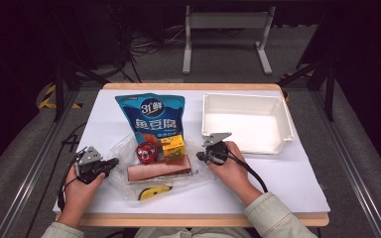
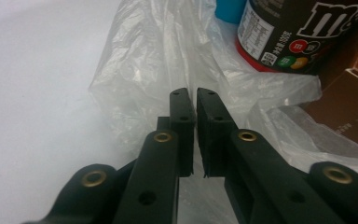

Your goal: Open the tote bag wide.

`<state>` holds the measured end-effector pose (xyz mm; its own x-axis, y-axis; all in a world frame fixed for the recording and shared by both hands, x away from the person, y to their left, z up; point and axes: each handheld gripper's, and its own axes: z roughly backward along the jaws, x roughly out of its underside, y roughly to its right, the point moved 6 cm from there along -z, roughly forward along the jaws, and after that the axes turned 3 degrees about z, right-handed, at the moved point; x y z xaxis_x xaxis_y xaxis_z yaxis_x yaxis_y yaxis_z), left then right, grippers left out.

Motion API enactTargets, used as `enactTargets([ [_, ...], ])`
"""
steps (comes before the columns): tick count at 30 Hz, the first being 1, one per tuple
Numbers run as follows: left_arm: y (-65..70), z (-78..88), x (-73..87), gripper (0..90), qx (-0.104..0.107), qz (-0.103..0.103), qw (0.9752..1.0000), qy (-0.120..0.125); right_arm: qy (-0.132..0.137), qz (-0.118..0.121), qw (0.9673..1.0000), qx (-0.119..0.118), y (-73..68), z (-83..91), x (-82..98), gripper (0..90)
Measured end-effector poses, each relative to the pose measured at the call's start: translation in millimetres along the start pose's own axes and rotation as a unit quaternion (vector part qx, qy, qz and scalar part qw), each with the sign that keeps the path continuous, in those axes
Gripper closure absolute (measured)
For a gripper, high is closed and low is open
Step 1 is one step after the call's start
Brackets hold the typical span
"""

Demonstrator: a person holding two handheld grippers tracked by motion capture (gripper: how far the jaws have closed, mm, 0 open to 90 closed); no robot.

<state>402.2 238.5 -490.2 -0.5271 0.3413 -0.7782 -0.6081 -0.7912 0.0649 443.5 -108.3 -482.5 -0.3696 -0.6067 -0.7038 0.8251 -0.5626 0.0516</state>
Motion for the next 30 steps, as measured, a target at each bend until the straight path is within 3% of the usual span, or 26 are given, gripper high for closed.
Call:
enactTargets([
  [5, -1.5, 4.8, 2.8, 65.4, 0.009, 0.01, 0.9998, 0.014, 0.012, 0.005, 0.9998, -0.014, -4.0, 5.1, -5.2, 81.4],
  [9, -2.8, 11.1, 3.6, 58.5, 0.019, 0.027, 0.9989, 0.033, 0.033, 0.012, 0.9993, -0.012, -6.6, 18.1, -12.4, 70.2],
  [18, 4.9, 16.6, 1.5, 41.1, 0.029, 0.033, 0.9979, 0.047, 0.082, 0.016, 0.9961, -0.027, -10.5, 46.3, -30.3, 54.2],
  [22, 5.6, 19.3, -0.1, 31.5, 0.022, 0.036, 0.9978, 0.051, 0.118, 0.012, 0.9922, -0.039, -12.7, 61.0, -42.7, 40.9],
  [26, 4.6, 22.5, -2.5, 26.6, 0.018, 0.041, 0.9971, 0.062, 0.13, 0.013, 0.9905, -0.042, -14.8, 67.3, -48.4, 35.3],
  [30, 5.0, 25.1, -4.1, 22.3, 0.019, 0.045, 0.9963, 0.072, 0.156, 0.011, 0.9869, -0.042, -17.0, 77.4, -58.0, 29.4],
])
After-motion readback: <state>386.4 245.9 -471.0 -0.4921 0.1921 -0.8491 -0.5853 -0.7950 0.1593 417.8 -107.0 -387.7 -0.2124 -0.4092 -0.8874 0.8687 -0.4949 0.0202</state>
